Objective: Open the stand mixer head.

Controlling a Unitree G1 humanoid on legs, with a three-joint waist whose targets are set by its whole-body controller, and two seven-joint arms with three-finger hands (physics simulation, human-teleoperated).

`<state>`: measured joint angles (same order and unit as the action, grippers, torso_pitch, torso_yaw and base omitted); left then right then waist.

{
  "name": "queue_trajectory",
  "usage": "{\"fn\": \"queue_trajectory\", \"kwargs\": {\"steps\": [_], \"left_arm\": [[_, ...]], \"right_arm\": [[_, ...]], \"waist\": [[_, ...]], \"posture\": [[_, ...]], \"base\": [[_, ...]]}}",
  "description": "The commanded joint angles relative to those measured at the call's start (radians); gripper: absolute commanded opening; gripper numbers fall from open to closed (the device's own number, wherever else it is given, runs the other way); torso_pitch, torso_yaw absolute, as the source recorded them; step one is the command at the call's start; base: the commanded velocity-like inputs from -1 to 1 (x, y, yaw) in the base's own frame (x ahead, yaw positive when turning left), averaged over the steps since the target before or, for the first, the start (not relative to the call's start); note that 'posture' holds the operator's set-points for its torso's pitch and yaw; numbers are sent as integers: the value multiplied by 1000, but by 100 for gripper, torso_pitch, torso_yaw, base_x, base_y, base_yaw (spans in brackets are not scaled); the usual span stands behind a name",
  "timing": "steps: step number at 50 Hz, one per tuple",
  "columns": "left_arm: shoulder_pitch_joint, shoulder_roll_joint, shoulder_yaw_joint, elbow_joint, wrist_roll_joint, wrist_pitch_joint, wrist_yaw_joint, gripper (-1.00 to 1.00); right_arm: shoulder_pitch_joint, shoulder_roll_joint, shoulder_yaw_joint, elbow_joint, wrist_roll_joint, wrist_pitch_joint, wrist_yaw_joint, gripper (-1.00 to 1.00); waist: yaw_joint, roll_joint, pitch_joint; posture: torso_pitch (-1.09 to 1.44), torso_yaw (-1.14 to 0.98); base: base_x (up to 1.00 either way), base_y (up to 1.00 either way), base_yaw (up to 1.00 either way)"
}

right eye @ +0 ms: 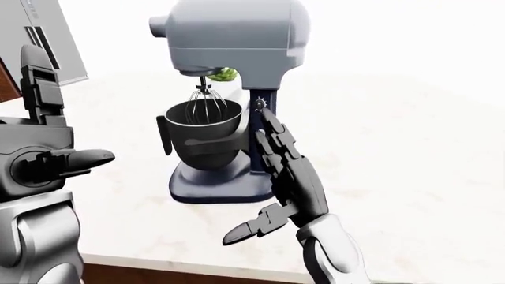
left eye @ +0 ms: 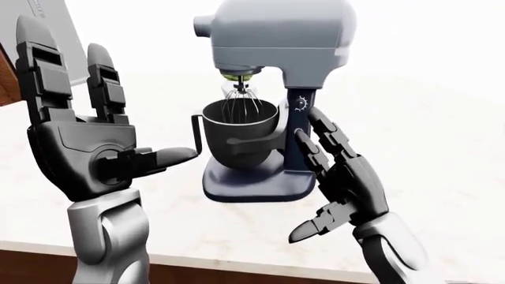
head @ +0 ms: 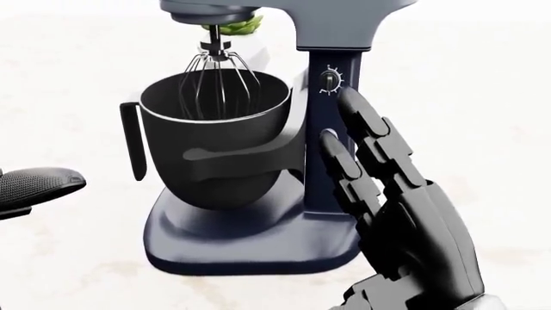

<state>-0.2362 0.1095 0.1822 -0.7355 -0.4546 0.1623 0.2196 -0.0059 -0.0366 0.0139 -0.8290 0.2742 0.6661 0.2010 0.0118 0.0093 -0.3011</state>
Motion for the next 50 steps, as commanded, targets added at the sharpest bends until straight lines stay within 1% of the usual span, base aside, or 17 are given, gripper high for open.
{"fn": "queue_trajectory", "kwargs": {"steps": [1,12,27,36,50], "left_arm": [[-22,6,3,-18,-1,-14,-5,100],[-23,7,4,-19,-2,-13,-5,100],[-34,11,2,-17,-3,-9,0,100],[-36,13,5,-16,-5,-8,1,100],[-36,14,10,-9,-5,-14,4,100]], "right_arm": [[-19,0,-3,-19,-1,-37,3,100],[-19,3,-2,6,-9,-59,9,100],[-54,0,-14,53,-13,-81,16,100],[-44,0,-8,84,-27,-111,30,100],[-66,3,-2,117,-37,-125,37,100]], "waist": [[0,3,0],[0,3,1],[0,3,1],[0,3,1],[-1,4,2]], "posture": [[-40,0],[-40,0],[-40,0],[-40,0],[-40,0]], "base": [[0,0,0],[0,0,0],[0,0,0],[0,0,0],[0,0,0]]}}
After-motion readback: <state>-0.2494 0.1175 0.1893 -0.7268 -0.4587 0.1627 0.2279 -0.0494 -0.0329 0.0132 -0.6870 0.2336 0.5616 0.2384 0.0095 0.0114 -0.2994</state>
